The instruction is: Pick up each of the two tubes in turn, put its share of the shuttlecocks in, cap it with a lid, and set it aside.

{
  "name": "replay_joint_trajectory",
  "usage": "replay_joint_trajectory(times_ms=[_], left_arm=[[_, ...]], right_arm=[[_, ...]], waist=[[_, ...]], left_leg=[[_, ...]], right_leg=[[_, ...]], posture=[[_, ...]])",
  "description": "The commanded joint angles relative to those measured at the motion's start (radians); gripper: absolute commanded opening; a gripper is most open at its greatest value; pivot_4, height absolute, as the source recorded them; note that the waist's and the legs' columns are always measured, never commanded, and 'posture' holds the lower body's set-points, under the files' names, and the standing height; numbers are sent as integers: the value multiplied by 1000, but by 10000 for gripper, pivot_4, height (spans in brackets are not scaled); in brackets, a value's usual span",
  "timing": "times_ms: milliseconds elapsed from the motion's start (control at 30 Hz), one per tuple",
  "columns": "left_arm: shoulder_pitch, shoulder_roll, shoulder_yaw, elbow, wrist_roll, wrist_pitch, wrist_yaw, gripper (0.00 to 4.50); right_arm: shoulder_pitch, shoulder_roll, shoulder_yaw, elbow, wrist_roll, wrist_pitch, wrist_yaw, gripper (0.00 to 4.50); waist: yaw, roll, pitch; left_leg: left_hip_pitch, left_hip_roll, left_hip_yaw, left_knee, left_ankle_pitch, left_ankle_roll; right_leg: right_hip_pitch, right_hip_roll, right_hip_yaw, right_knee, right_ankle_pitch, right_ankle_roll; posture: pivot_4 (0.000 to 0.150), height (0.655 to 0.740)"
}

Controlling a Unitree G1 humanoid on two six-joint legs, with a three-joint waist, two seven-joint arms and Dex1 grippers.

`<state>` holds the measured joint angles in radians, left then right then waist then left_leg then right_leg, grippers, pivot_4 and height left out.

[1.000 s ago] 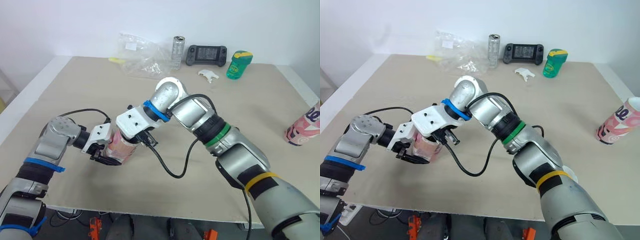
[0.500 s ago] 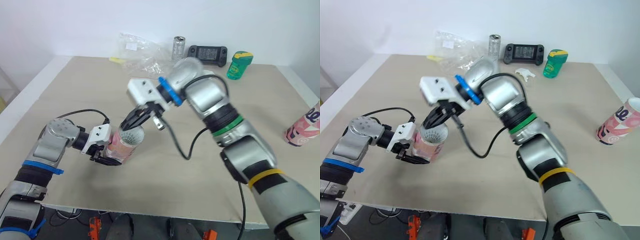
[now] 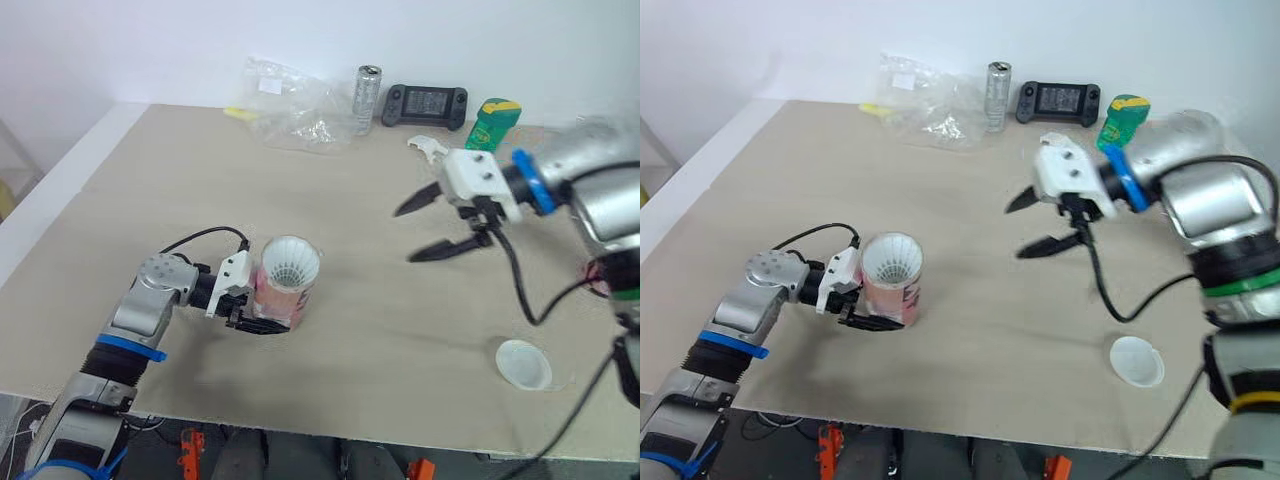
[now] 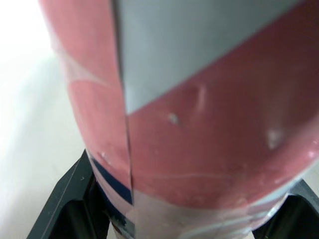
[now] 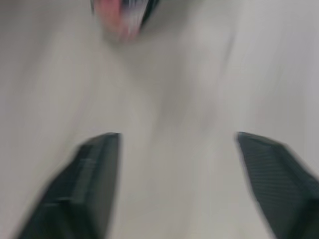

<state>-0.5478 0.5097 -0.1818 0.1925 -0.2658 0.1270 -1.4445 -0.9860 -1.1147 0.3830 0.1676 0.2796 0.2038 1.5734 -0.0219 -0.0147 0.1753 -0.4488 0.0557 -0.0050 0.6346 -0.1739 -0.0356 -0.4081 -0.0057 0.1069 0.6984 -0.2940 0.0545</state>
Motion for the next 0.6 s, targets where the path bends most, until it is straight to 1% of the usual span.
replay_joint_trajectory(times_ms=[33,167,267,367,500,600], left_arm=[[6,-54,-7,-34,-35,-4,33,29245],[26,-140,-36,9,-31,-20,73,29245],[38,-187,-73,70,15,-77,100,29245],[40,-207,-109,139,58,-135,106,29245],[26,-211,-117,202,94,-200,116,29245],[24,-210,-110,223,96,-226,119,29245]], right_arm=[[74,-150,-13,-9,10,-57,41,43609],[188,-255,1,65,-37,-129,41,43609],[271,-276,-5,111,-71,-151,41,43609],[336,-239,-17,137,-113,-132,31,43609],[371,-170,-28,171,-179,-132,-21,43609],[384,-113,-39,216,-219,-125,-63,43609]], waist=[[-1,0,0],[-10,1,0],[-17,1,0],[-24,1,0],[-25,2,0],[-25,2,-1]], left_leg=[[0,0,0,0,0,0],[1,0,1,0,-1,2],[2,-1,1,1,-1,2],[5,-1,1,1,0,1],[11,-1,3,2,1,0],[11,-2,2,2,3,-1]], right_leg=[[0,0,0,0,-1,0],[1,0,1,0,-1,0],[2,0,2,0,0,1],[4,0,3,0,1,3],[9,0,5,0,1,6],[9,0,5,0,2,10]], posture=[[1500,7236],[1500,7236],[1500,7236],[1500,7236],[1500,7236],[1500,7236]])
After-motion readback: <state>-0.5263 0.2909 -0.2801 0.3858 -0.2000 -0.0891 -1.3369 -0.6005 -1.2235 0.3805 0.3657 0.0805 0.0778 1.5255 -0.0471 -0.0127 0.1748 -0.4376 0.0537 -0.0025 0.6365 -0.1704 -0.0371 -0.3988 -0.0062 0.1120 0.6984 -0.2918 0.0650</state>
